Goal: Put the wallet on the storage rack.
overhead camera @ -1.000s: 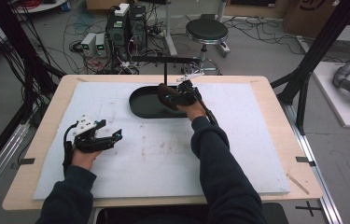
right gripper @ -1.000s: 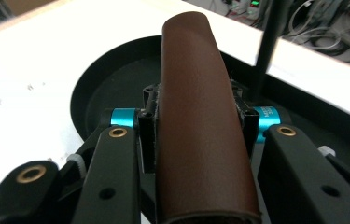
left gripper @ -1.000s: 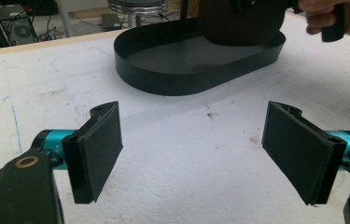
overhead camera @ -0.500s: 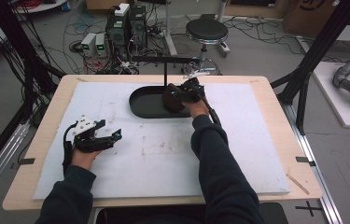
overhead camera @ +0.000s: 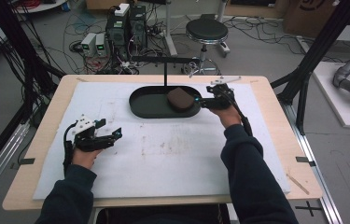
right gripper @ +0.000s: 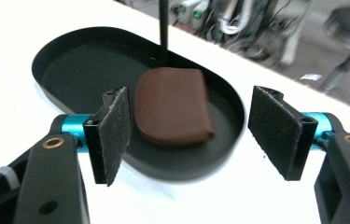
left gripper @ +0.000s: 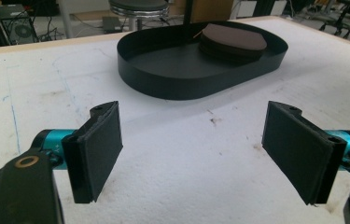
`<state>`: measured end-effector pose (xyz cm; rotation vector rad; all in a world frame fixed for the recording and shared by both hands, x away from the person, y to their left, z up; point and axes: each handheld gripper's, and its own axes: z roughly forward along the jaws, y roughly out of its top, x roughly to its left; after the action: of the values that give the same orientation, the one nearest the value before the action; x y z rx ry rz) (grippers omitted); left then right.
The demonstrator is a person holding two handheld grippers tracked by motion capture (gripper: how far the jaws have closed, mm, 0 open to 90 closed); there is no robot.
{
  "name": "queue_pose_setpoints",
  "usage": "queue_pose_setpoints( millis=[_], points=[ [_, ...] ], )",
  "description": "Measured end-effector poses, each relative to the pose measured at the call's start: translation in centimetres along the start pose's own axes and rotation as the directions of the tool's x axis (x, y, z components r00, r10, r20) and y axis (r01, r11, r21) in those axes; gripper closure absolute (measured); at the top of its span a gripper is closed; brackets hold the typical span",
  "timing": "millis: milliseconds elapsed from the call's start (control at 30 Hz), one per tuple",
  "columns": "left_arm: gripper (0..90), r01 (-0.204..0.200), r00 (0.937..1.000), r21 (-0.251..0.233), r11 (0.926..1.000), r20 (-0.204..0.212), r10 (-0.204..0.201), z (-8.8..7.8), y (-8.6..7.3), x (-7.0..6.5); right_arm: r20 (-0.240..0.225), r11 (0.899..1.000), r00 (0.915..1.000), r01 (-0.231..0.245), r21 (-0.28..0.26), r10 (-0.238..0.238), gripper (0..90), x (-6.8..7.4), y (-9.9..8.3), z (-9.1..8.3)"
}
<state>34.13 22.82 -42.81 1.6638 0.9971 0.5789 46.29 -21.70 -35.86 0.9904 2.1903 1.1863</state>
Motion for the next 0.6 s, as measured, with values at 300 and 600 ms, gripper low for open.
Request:
queue_pose_setpoints(
  millis=[300,600],
  points=[
    [20.0,0.006,0.9999,-0.04,0.9992,-0.008,-0.006,-0.2,0.6,0.1,0.025,0.999,0.9985,0.049,0.022,-0.049,24.2,-0.5,-4.9,-5.6],
    [19.8,-0.014,0.9998,-0.049,0.9987,-0.016,0.013,-0.5,0.8,0.0,0.054,1.0,0.9986,-0.003,0.02,0.002,22.1,-0.1,-10.1,-8.9]
  ],
)
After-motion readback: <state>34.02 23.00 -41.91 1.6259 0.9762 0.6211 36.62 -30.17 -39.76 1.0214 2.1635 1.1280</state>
